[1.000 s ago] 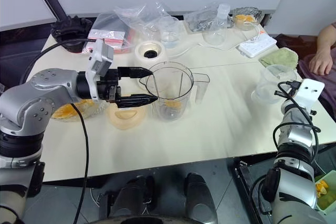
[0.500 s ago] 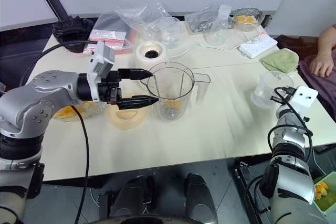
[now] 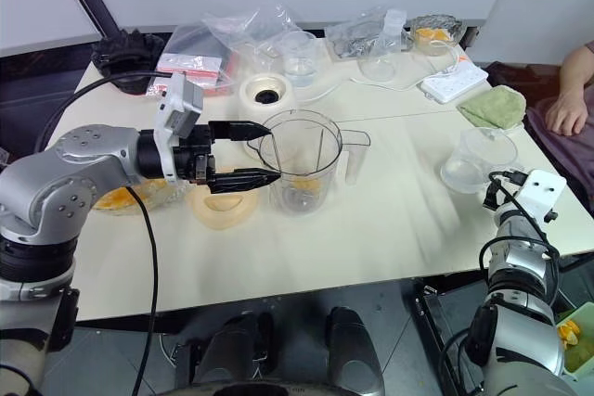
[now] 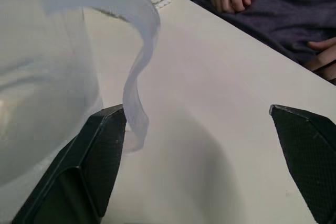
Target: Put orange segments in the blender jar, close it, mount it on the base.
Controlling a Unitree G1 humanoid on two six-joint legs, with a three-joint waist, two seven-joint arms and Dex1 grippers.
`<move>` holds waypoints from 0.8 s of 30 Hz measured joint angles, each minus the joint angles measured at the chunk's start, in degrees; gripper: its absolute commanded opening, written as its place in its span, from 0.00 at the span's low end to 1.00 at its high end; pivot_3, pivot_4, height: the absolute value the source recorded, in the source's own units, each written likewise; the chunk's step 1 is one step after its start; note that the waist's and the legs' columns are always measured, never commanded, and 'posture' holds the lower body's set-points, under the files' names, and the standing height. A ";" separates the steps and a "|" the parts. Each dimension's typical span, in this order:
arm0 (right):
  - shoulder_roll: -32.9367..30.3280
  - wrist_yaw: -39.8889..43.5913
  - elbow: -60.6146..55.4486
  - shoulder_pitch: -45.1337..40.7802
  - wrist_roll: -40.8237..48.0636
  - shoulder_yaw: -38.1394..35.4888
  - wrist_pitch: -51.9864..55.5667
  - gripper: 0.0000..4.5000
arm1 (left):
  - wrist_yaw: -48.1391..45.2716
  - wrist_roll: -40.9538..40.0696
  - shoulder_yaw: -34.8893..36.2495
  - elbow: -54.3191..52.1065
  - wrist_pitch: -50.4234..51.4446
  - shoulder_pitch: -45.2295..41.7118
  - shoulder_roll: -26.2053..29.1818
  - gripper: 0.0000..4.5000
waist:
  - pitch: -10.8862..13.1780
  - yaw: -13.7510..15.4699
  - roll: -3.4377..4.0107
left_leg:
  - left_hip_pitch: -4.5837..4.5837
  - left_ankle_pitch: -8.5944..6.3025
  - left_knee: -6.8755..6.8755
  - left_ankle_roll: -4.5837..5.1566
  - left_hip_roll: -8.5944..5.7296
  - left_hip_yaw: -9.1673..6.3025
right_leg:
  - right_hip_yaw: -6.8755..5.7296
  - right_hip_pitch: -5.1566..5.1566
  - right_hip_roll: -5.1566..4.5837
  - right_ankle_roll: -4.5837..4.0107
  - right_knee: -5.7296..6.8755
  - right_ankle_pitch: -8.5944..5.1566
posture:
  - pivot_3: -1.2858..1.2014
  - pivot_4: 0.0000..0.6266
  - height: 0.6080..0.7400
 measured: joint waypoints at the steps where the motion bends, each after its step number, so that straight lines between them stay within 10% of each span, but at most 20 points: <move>1: 0.31 -0.02 -2.03 1.15 0.15 0.04 0.37 0.99 | 0.01 -0.01 -0.01 -0.01 0.00 0.18 -0.01 1.00 | 0.00 0.04 0.00 | 0.00 0.00 0.00 0.00 0.00 0.00 | 0.00 0.00 0.00 0.00 0.00 0.00 | 0.52 0.24 1.00; 12: 6.18 0.34 -33.46 15.19 4.65 0.02 7.94 0.99 | -0.22 1.06 -0.24 0.52 -1.11 0.55 -0.01 1.00 | -0.01 0.04 0.03 | 0.00 -0.01 -0.02 -0.01 0.03 -0.16 | 0.00 -0.02 0.00 -0.01 0.01 -0.01 | 0.52 0.24 1.00; 24: 5.28 12.29 -85.62 46.49 24.68 -6.89 25.47 0.99 | -9.81 13.28 -2.06 10.76 -12.35 0.27 11.98 1.00 | -0.06 1.49 0.03 | -0.01 -0.14 -0.27 -0.23 0.25 -0.13 | -0.01 -0.12 -0.12 -0.03 -0.33 -0.05 | 0.52 0.24 1.00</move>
